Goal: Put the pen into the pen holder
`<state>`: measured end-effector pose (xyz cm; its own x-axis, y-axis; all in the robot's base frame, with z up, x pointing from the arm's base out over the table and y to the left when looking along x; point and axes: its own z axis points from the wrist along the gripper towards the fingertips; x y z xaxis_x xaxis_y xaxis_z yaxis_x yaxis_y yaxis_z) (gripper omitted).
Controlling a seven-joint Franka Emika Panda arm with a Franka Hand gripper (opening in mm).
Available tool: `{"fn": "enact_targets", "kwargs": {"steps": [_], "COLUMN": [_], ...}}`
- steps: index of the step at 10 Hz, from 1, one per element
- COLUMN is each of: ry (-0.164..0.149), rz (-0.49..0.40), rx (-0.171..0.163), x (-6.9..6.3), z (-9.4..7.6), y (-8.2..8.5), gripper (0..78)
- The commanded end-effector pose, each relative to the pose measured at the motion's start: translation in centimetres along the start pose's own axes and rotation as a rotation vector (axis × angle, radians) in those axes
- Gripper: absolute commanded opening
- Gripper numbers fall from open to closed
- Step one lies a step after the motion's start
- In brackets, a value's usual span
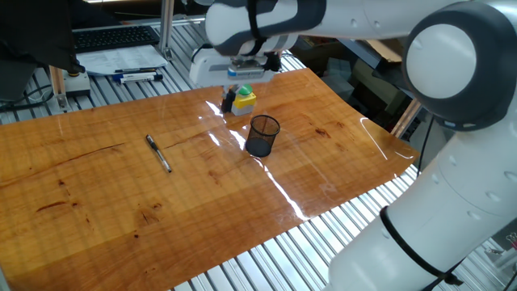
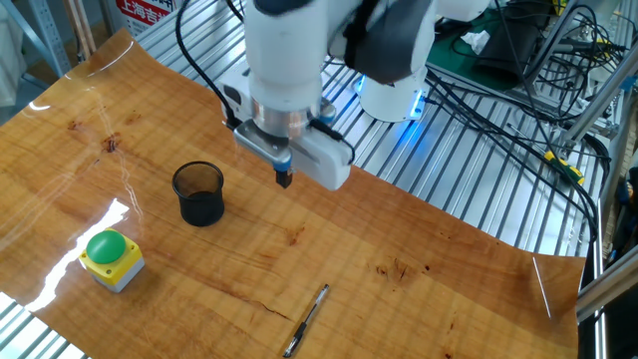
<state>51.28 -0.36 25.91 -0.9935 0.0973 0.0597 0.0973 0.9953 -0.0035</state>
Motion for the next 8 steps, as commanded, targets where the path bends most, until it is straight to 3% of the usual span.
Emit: {"fn": "enact_targets", "kwargs": {"steps": [1,6,8], "ry": [-0.004,-0.042,-0.042], "rz": [0.017,0.004,-0.022], "rx": [0.022,0.014,0.012], "x": [-0.2,-0.7,-1.9], "z": [0.8,2.3,2.7], "y": [0.4,0.6,0.6], "gripper": [0.0,0.0,0.0]}}
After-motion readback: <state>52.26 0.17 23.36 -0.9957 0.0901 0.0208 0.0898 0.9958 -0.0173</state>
